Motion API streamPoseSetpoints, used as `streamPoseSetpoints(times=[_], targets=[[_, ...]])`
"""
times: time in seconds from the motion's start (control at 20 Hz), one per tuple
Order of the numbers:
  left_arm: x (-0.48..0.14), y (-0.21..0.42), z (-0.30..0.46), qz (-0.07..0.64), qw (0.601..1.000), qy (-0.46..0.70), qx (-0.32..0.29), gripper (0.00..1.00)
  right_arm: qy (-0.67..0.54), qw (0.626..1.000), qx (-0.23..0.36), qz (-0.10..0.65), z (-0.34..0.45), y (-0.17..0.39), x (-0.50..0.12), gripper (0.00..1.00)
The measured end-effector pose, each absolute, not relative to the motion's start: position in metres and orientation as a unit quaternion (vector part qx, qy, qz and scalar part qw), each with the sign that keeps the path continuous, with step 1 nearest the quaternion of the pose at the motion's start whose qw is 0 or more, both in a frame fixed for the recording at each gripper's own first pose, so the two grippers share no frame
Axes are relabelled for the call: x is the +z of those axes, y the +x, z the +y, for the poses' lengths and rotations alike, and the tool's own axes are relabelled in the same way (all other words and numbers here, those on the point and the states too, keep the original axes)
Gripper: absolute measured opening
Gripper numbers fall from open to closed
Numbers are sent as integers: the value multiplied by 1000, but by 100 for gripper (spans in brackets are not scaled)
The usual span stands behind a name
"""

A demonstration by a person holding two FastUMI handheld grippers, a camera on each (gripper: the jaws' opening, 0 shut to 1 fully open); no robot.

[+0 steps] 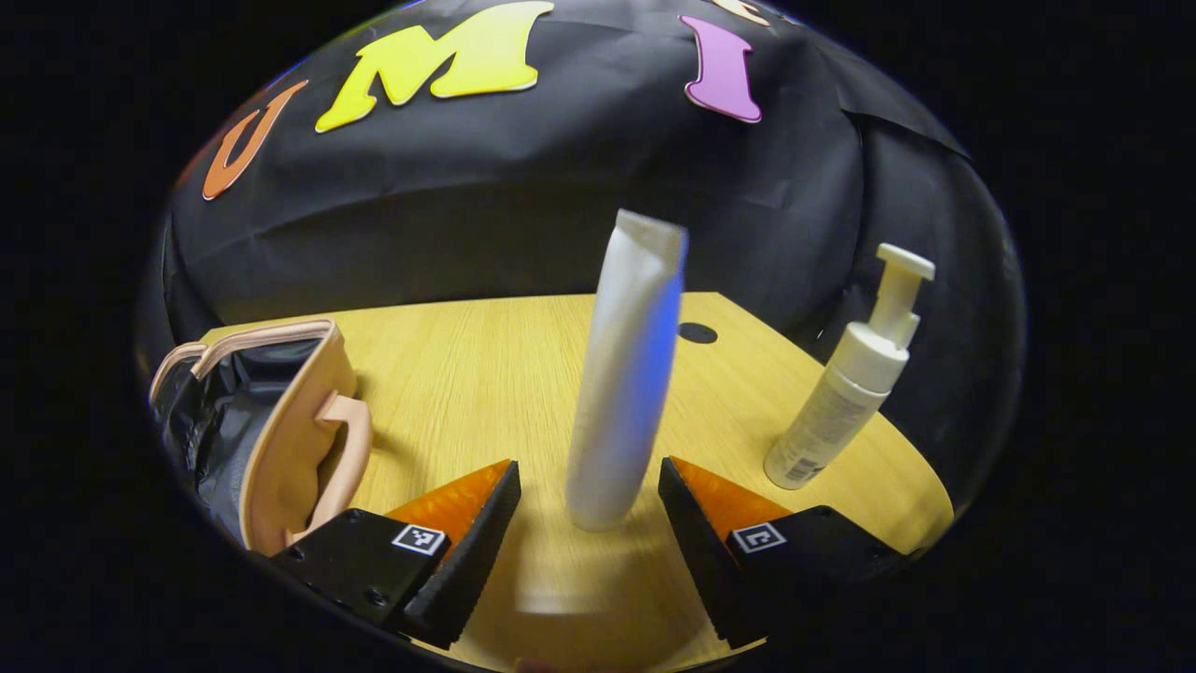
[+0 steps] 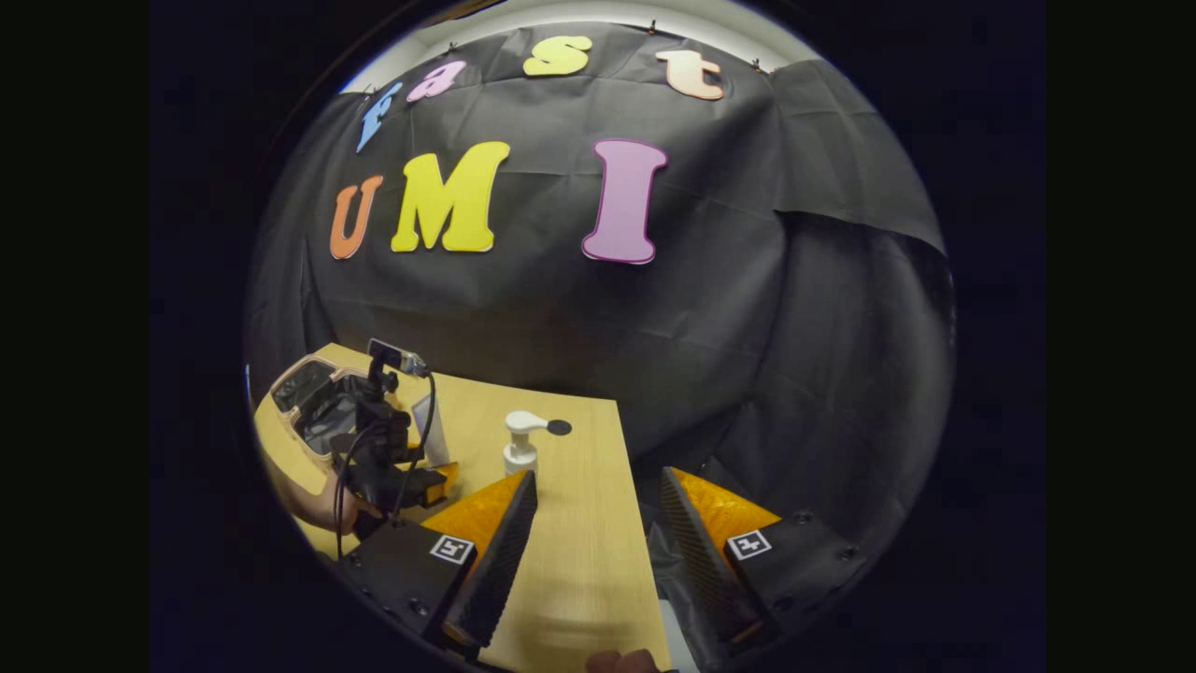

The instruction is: First open the suitcase, pack the skin care products into it, and then close the suitcase.

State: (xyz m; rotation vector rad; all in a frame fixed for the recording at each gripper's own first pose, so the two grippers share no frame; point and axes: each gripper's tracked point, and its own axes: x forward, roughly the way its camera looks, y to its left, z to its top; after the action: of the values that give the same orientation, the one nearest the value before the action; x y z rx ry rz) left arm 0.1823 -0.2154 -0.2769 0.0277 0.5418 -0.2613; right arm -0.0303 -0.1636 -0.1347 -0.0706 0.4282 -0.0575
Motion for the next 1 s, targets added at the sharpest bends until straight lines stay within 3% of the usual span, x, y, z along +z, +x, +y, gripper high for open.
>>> streamPoseSetpoints(times=[0.2,0.25,0.3,0.35,0.4,0.6,0.65,0.7,1.0], targets=[[-284,189,-218,276,950,14,-143,78,-36,975,-27,217,-163,-28,-141,79],[-281,189,-219,276,950,20,-147,67,-36,975,-26,219,-163,-27,-143,80],[-282,189,-215,278,949,29,-146,67,-36,975,-24,220,-161,-27,-146,80],[-280,186,-217,282,946,29,-154,43,-37,974,-21,221,-160,-26,-152,80],[-277,182,-216,284,945,28,-159,49,-38,974,-17,222,-158,-24,-160,79],[-231,154,-203,271,948,26,-165,48,-16,969,5,246,-139,-4,-213,80],[-218,143,-200,268,949,26,-166,54,-5,967,8,253,-132,4,-226,80],[-203,129,-195,266,949,26,-166,47,6,967,13,255,-124,14,-239,80],[-154,54,-157,275,953,5,-129,47,37,959,48,276,-80,66,-295,80]])
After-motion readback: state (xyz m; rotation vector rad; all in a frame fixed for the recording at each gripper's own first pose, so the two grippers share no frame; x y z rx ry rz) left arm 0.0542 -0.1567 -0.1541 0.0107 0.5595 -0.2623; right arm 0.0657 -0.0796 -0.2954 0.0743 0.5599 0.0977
